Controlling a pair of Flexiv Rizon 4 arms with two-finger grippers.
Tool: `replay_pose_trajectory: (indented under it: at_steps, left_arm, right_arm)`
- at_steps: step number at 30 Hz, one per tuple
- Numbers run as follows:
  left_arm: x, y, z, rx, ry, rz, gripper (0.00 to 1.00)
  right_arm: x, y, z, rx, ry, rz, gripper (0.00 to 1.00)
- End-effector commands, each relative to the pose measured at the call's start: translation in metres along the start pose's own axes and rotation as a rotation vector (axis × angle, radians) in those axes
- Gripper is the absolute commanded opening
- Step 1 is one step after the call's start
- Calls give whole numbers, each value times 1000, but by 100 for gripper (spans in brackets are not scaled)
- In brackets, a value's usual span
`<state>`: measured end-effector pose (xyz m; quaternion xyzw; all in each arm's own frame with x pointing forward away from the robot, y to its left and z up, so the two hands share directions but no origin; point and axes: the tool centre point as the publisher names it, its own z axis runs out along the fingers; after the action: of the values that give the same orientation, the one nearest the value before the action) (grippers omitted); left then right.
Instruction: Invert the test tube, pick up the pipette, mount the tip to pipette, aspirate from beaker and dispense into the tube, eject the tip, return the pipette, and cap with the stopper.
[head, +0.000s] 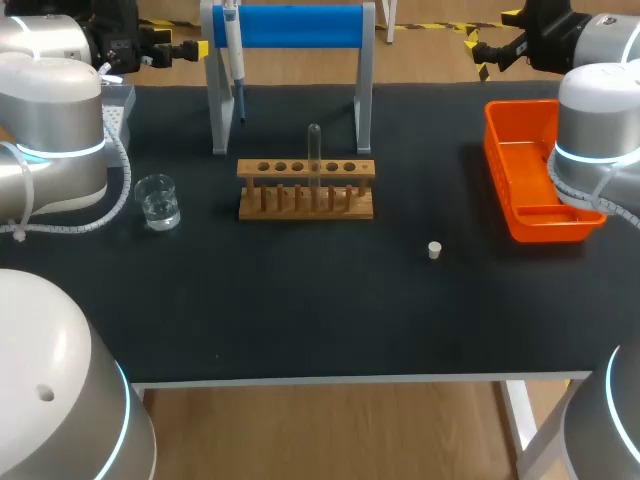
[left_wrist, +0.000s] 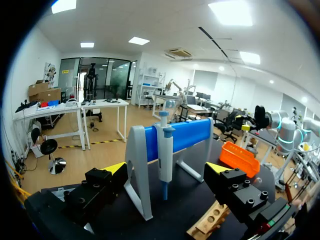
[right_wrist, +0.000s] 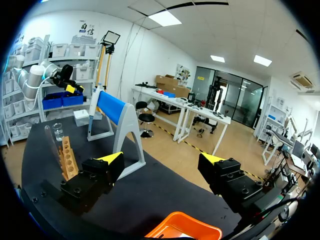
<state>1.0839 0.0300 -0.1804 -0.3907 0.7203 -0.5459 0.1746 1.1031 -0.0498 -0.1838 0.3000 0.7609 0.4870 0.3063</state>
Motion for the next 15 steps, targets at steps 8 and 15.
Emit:
replay_pose_trajectory:
  at_steps: [8, 15]
  left_arm:
    - [0, 1, 0, 2, -1, 0, 100]
    - [0, 1, 0, 2, -1, 0, 100]
  right_arm:
    - [0, 0, 0, 0, 0, 0, 100]
    - [3, -1, -3, -3, 12, -8, 100]
